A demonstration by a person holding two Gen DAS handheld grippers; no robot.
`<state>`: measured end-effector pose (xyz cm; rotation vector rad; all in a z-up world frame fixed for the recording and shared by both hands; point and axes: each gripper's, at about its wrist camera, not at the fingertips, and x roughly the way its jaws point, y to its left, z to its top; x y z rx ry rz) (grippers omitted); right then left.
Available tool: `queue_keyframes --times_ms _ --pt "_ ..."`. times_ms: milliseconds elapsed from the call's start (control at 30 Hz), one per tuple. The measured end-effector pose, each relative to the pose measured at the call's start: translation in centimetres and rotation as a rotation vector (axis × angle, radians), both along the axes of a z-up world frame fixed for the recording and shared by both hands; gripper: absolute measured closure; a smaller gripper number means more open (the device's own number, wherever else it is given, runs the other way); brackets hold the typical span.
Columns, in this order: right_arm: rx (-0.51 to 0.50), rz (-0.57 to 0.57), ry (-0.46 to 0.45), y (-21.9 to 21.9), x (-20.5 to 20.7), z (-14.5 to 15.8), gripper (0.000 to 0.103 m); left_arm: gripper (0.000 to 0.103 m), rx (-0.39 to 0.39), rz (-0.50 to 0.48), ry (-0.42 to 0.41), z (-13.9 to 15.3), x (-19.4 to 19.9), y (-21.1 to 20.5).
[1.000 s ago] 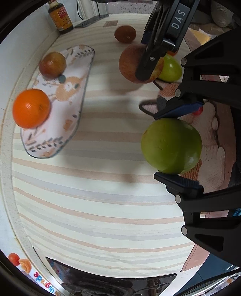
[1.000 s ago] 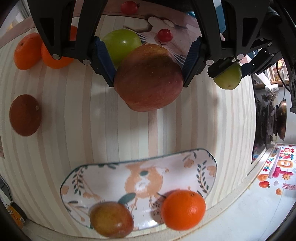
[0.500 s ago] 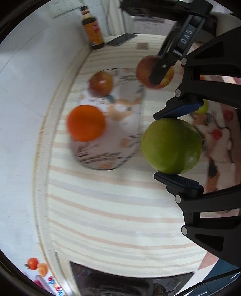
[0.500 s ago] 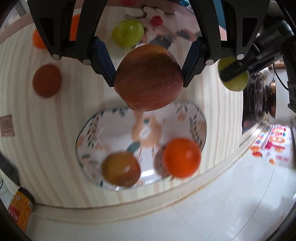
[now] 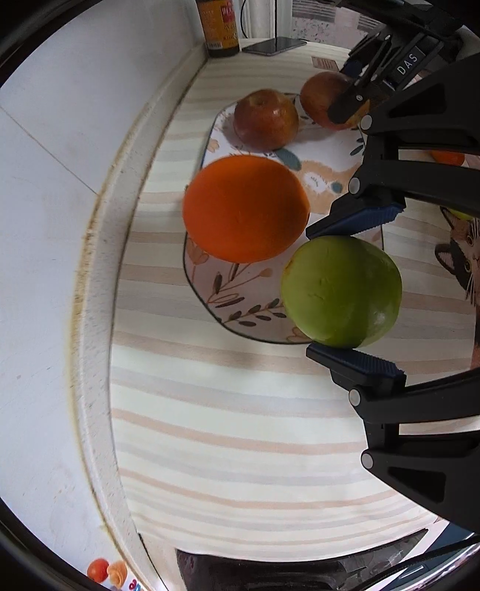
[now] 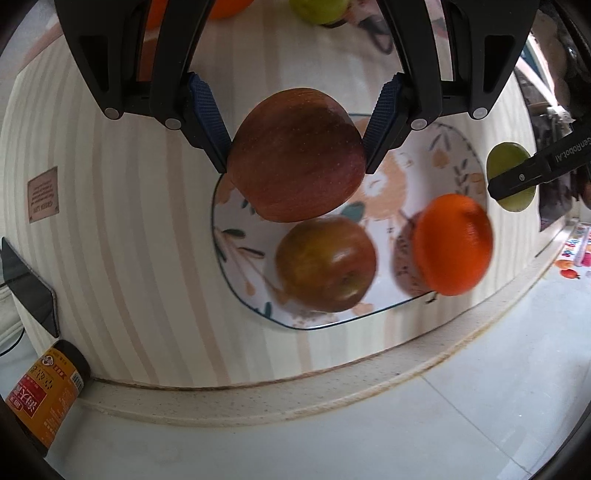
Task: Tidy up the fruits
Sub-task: 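Place the green apple on the plate with the left tool while the right tool places the red apple, then grasp the second green apple with the left tool while the right tool grasps a tangerine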
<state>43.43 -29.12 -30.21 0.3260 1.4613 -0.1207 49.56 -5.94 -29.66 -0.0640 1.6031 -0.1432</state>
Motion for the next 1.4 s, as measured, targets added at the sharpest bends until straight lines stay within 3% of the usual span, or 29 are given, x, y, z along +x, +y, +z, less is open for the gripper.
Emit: queue_keyframes --times_ms 267,300,333,367,467,800,1100,1400 --pt "-0.019 0.003 -0.02 -0.7 0.4 -1.2 0.029 0.049 0.045 0.012 0.049 -2.4 0.3 -0.1" --pt "-0.014 0.006 -0.027 -0.8 0.5 -1.1 0.028 0.048 0.034 0.024 0.015 -2.6 0.3 0.0" --pt "-0.012 0.009 -0.028 -0.8 0.7 -1.1 0.021 0.047 0.028 0.032 0.017 -2.7 0.3 0.1" --pt "-0.014 0.009 -0.026 -0.8 1.0 -1.1 0.013 0.038 0.026 0.033 0.008 -2.6 0.4 0.2" --pt "-0.022 0.01 -0.028 -1.3 1.3 -0.6 0.011 0.015 0.049 0.009 -0.024 -2.0 0.4 0.0" --pt "-0.055 0.028 -0.051 -0.1 -0.1 3.4 0.008 0.014 0.033 0.03 -0.11 2.3 -1.7 2.0" --pt "-0.071 0.075 -0.11 3.0 -4.1 7.5 0.008 0.015 0.07 0.005 -0.193 7.0 -7.1 1.8" --pt "-0.125 0.087 -0.199 4.4 -8.7 11.7 0.008 0.015 0.087 -0.013 -0.33 10.9 -12.9 2.0"
